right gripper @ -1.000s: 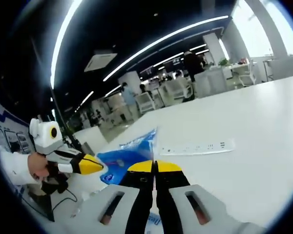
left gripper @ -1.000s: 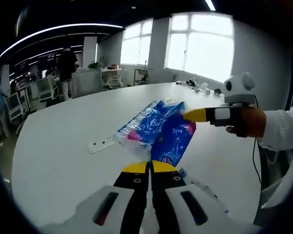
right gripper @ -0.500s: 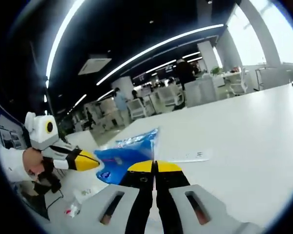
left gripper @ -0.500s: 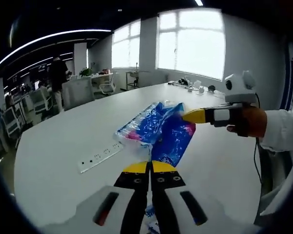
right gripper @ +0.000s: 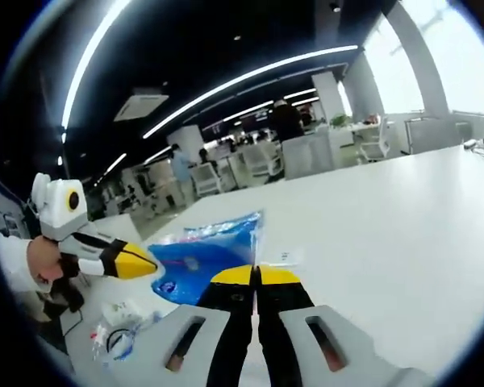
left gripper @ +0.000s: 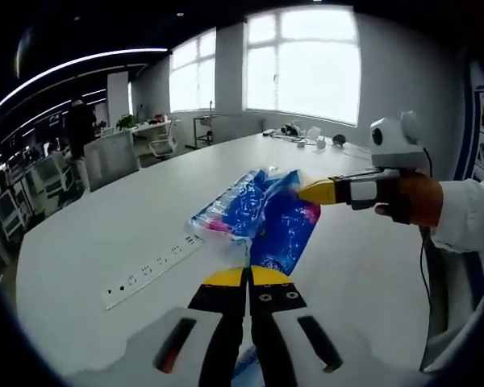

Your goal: Arrange the tabletop items into an orderly group along one side of the table until the central work area is clear of visible clutter.

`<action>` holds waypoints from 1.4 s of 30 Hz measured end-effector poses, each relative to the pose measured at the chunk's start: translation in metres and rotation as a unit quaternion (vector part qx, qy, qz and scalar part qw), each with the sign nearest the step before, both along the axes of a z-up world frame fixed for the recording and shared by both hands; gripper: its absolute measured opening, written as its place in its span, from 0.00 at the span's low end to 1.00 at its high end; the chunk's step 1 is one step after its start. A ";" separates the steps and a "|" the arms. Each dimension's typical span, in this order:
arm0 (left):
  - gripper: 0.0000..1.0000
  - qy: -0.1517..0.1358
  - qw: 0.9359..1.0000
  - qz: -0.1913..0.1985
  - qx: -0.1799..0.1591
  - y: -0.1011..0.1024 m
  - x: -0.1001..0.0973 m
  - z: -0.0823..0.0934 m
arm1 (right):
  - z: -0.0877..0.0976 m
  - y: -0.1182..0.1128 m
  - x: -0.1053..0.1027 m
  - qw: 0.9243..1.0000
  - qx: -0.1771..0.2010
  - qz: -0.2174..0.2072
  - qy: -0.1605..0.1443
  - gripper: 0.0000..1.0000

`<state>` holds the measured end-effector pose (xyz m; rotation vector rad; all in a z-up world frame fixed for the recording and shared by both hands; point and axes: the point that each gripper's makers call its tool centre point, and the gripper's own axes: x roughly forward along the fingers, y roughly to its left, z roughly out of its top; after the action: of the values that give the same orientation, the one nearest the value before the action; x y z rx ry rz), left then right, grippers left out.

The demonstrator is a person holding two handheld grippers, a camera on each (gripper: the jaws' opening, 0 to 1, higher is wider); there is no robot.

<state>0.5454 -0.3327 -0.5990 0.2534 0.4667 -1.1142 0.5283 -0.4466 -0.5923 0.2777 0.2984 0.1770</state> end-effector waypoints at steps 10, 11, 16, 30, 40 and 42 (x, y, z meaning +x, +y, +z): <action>0.00 0.018 1.000 -0.011 0.006 -0.040 -0.008 -0.028 | -0.032 -0.039 -0.010 0.999 -0.010 -0.020 0.028 0.00; 0.00 0.018 1.000 -0.013 0.008 -0.043 -0.008 -0.030 | -0.037 -0.043 -0.012 0.999 -0.009 -0.022 0.032 0.00; 0.00 0.030 0.999 -0.016 0.017 -0.057 -0.011 -0.048 | -0.058 -0.056 -0.016 0.998 -0.007 -0.027 0.048 0.00; 0.00 0.068 0.996 -0.021 0.055 -0.073 -0.024 -0.108 | -0.116 -0.072 -0.029 0.995 -0.003 -0.034 0.097 0.00; 0.00 0.090 0.993 -0.023 0.070 -0.074 -0.031 -0.133 | -0.135 -0.073 -0.037 0.992 -0.017 -0.029 0.119 0.00; 0.00 0.091 0.993 -0.024 0.073 -0.074 -0.033 -0.135 | -0.137 -0.074 -0.038 0.992 -0.018 -0.029 0.121 0.00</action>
<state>0.5129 -0.4071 -0.7341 0.2929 0.7084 -1.1579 0.4899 -0.5203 -0.7296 0.2729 0.5321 0.0796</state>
